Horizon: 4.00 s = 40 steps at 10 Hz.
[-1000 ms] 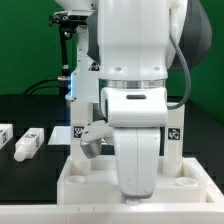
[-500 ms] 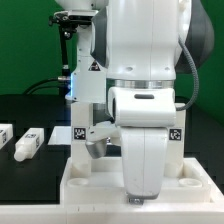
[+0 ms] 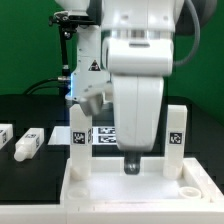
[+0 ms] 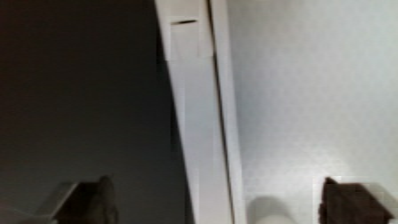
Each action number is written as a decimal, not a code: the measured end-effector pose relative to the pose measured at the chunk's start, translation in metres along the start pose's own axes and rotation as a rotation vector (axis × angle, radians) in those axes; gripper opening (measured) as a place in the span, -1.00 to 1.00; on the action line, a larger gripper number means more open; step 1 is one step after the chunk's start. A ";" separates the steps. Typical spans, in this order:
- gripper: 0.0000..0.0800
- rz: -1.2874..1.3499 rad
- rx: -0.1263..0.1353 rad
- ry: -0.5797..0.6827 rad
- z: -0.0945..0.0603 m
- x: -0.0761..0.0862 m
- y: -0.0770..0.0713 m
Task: Assemble desk
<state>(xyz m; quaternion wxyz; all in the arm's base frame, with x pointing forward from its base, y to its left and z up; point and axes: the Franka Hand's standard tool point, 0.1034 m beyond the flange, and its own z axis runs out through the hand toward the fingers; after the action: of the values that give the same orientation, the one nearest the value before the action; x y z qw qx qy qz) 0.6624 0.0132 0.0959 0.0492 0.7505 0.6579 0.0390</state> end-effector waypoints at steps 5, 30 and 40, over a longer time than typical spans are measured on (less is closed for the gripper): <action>0.62 0.020 0.022 -0.004 0.003 -0.008 -0.003; 0.62 1.731 0.199 -0.043 -0.041 -0.172 -0.097; 0.62 1.711 0.153 -0.088 0.025 -0.196 -0.218</action>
Offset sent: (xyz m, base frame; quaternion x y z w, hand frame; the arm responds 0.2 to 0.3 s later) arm 0.0000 0.0000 0.0000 0.0000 0.0000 0.0000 1.0000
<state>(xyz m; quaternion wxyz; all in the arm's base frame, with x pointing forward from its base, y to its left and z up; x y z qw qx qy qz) 0.4249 -0.1529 0.0453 -0.0224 0.9904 -0.1359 -0.0108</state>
